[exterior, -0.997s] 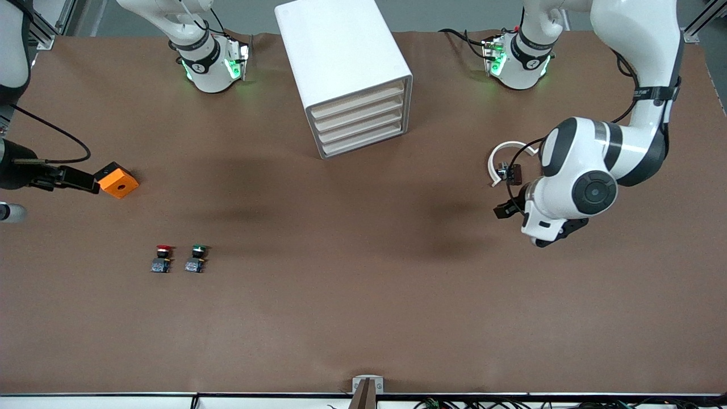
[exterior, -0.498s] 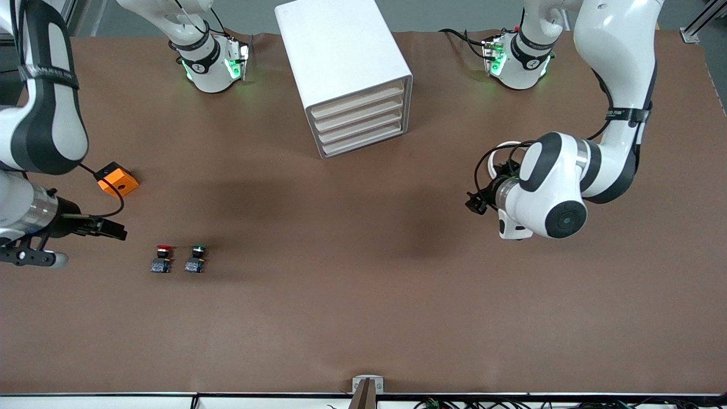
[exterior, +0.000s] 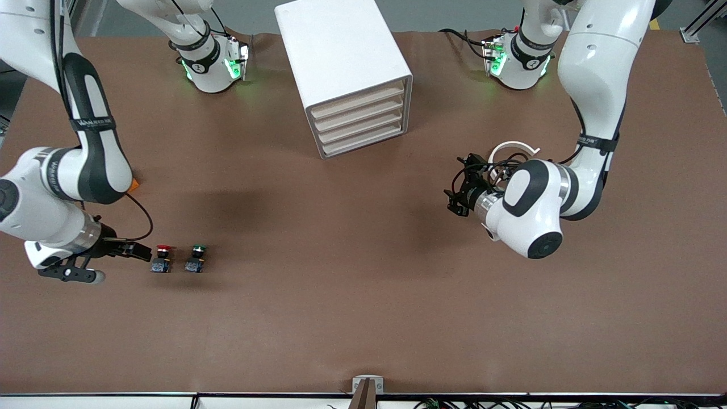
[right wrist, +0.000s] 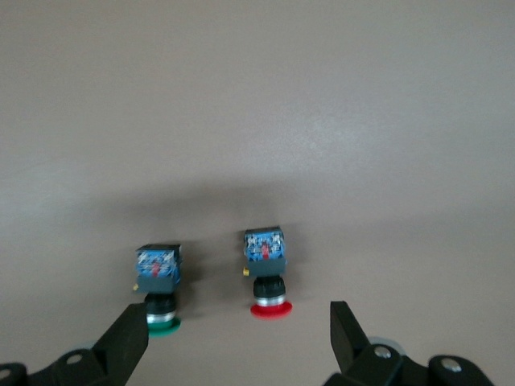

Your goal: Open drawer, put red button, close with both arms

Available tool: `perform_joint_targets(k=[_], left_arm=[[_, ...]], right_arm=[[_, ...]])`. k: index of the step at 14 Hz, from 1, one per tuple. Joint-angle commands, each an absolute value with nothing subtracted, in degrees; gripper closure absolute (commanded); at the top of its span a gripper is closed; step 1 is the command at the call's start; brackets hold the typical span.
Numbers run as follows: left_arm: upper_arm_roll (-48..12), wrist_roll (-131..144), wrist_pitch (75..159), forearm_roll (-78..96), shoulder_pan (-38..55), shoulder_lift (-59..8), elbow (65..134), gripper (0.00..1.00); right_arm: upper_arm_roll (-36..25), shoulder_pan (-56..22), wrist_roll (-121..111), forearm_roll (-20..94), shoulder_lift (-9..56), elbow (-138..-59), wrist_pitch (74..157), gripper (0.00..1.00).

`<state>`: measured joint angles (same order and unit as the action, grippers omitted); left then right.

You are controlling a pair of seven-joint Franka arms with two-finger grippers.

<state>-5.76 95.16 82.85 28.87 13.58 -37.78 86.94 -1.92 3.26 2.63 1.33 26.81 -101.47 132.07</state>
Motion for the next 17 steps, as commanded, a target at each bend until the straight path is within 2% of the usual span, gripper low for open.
perform_joint_targets(k=[1, 7, 10, 12, 15, 17], left_arm=[[-6.24, 102.55, 77.36, 33.2, 13.8, -41.13, 84.64, 0.0], [-11.33, 116.18, 71.37, 37.16, 13.89, -45.17, 84.99, 0.0], [-11.51, 119.69, 70.23, 39.72, 14.59, -46.67, 85.34, 0.02], [-11.51, 121.29, 70.14, 40.08, 15.81, -46.93, 85.34, 0.26], [-11.43, 121.55, 70.22, 42.27, 17.4, -47.72, 85.34, 0.48], [-11.43, 121.9, 70.22, 43.41, 18.28, -48.07, 85.43, 0.5]], right_arm=[[-1.49, 3.78, 3.6, 1.14, 29.08, -102.48, 135.78, 0.0], [-1.49, 4.04, 2.99, 0.7, 35.15, -102.39, 143.52, 0.0], [-1.49, 4.22, 2.9, 0.7, 37.0, -102.48, 145.37, 0.0], [-1.49, 4.22, 2.9, 0.7, 37.7, -102.48, 145.98, 0.0], [-1.49, 4.92, 2.9, 0.7, 38.67, -102.57, 146.87, 0.0], [-1.49, 5.1, 2.9, 0.7, 39.02, -102.57, 146.95, 0.0]])
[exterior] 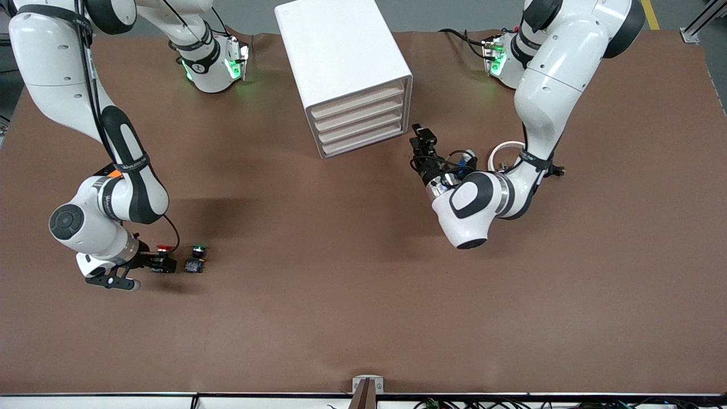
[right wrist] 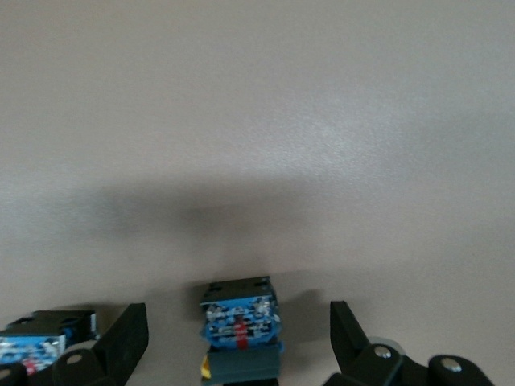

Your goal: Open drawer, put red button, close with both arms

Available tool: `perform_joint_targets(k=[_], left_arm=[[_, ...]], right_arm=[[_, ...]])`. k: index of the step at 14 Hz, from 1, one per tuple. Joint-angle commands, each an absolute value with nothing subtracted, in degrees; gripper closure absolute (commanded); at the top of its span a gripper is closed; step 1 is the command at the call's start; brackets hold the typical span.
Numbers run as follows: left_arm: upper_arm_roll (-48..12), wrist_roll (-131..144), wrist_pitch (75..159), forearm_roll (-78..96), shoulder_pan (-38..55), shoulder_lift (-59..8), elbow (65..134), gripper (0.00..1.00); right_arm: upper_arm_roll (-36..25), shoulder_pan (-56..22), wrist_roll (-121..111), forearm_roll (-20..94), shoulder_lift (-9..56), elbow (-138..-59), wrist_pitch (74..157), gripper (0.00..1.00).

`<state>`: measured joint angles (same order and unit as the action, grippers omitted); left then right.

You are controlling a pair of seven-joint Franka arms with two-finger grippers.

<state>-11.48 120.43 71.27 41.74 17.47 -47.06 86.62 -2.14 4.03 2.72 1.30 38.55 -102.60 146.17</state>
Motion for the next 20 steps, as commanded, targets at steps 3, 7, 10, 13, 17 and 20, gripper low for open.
perform_joint_targets(k=[3, 7, 10, 13, 17, 20], left_arm=[[-11.34, 122.08, 70.4, 45.78, 19.51, -48.51, 85.43, 0.5], [-11.34, 122.52, 71.1, 47.63, 20.3, -49.57, 85.34, 0.5], [-11.34, 122.78, 71.45, 47.9, 21.53, -49.83, 85.43, 0.5], [-11.34, 122.87, 72.59, 49.04, 22.59, -50.01, 85.43, 0.5], [-11.34, 122.78, 73.21, 49.74, 23.64, -50.27, 86.22, 0.5], [-11.34, 122.78, 73.83, 50.01, 24.78, -50.19, 87.53, 0.5]], right_arm=[[-1.49, 5.1, 2.9, 0.7, 39.2, -102.57, 147.22, 0.0], [-1.49, 5.01, 2.99, 0.79, 39.46, -102.66, 147.31, 0.0], [-1.49, 4.75, 3.52, 0.79, 39.46, -103.53, 147.3, 0.1], [-1.49, 4.75, 3.08, 0.79, 39.38, -103.62, 147.22, 0.38], [-1.41, 4.48, 3.87, 0.97, 39.29, -103.62, 146.6, 1.0], [-1.41, 4.57, 3.96, 1.32, 39.11, -103.54, 146.6, 1.0]])
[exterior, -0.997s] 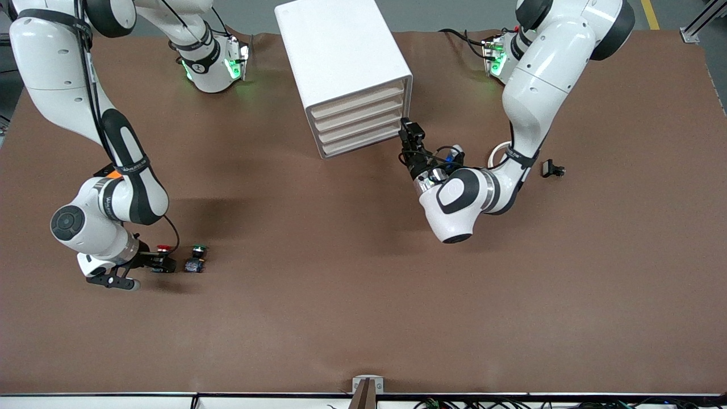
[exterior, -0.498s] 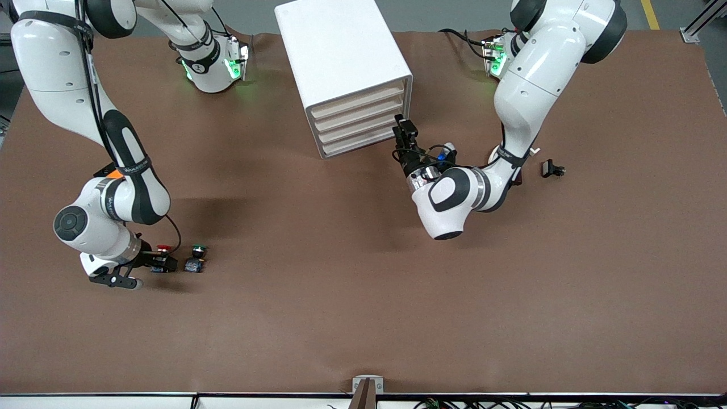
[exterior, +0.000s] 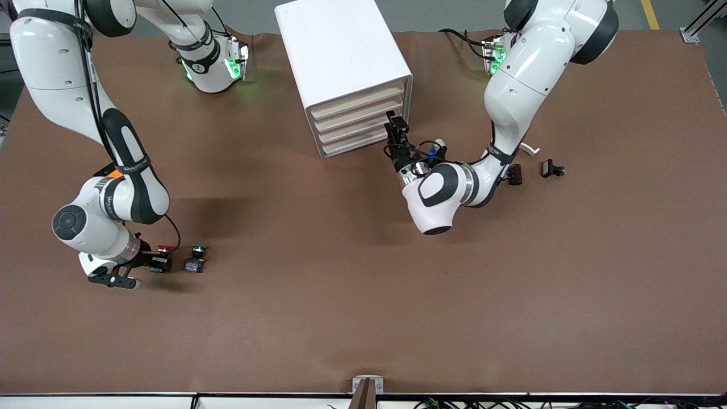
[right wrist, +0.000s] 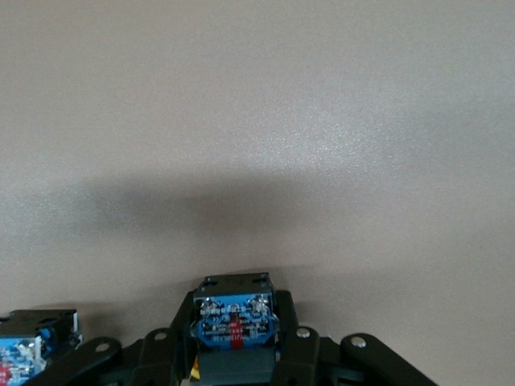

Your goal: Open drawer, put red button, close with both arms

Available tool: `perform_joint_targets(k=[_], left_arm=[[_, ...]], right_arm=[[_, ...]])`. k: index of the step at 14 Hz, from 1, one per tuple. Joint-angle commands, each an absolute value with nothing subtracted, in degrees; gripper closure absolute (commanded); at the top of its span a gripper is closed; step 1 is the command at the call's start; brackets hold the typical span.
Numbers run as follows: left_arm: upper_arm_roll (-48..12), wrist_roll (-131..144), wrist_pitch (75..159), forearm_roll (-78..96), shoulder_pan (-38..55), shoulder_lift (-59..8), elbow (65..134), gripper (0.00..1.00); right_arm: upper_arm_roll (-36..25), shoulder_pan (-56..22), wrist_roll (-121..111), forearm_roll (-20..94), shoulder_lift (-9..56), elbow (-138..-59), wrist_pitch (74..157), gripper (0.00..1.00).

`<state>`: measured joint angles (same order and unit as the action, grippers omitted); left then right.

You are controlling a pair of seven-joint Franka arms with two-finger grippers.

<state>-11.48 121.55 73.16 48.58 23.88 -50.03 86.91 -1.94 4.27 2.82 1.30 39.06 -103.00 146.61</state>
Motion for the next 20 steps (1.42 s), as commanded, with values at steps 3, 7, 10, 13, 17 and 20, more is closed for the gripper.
perform_joint_targets(k=[3, 7, 10, 13, 17, 20], left_arm=[[-11.34, 122.87, 73.83, 50.27, 25.66, -49.84, 89.64, 0.5], [-11.34, 122.78, 73.83, 51.59, 27.24, -49.48, 91.84, 0.5], [-11.34, 122.78, 73.74, 51.5, 28.83, -49.05, 92.98, 0.5], [-11.34, 122.87, 73.65, 51.5, 29.71, -48.78, 93.69, 0.73], [-11.43, 124.27, 73.13, 51.59, 29.27, -48.6, 93.69, 0.99], [-11.43, 123.93, 72.95, 51.59, 28.57, -48.6, 93.43, 0.99]], right_arm=[[-1.41, 4.48, 3.78, 1.41, 38.85, -103.45, 146.51, 1.0], [-1.41, 4.39, 3.78, 1.41, 38.32, -103.27, 145.29, 1.0], [-1.41, 4.39, 5.44, 1.49, 35.7, -102.92, 139.85, 1.0], [-1.23, 4.13, 7.99, 1.49, 32.71, -102.31, 135.72, 1.0], [-1.32, 4.74, 8.79, 1.49, 25.59, -101.61, 123.96, 1.0], [-1.32, 5.45, 8.96, 1.49, 20.67, -101.6, 117.88, 1.0]])
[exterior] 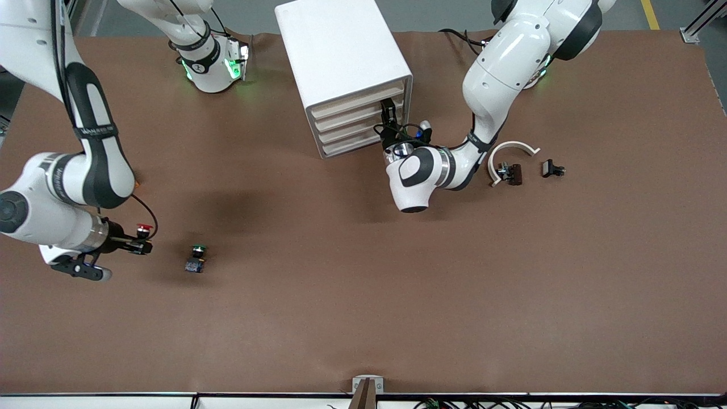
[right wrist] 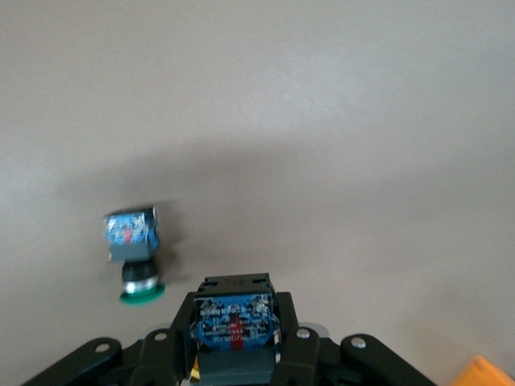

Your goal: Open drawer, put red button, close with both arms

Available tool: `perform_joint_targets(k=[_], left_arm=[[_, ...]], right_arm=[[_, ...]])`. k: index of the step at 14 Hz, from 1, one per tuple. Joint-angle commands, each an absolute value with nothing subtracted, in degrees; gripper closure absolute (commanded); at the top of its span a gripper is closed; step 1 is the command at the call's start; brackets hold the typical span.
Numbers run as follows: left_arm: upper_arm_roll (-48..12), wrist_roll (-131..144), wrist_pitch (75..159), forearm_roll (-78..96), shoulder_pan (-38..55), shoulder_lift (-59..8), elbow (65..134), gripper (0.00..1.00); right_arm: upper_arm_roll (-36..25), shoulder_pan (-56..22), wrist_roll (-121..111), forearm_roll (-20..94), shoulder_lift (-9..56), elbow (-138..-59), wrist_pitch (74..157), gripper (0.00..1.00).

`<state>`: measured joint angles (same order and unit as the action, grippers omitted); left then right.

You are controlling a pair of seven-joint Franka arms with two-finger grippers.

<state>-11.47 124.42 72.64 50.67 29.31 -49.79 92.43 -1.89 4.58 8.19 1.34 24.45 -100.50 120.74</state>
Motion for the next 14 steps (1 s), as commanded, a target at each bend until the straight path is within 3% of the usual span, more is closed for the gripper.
perform_joint_targets(k=[1, 6, 14], left_arm=[[-11.43, 123.93, 72.95, 51.5, 28.3, -48.6, 93.34, 0.99], [-10.99, 124.01, 73.3, 51.59, 25.67, -48.78, 92.46, 0.97], [-10.81, 123.84, 73.92, 53.43, 19.96, -49.22, 88.95, 0.93]], right_arm=[[-1.32, 5.36, 10.27, 1.49, 19.09, -101.6, 116.12, 1.0], [-0.88, 1.24, 23.44, 1.41, 11.79, -99.68, 105.23, 1.0], [-0.7, -9.12, 49.18, 5.79, 11.51, -92.73, 96.33, 1.0]])
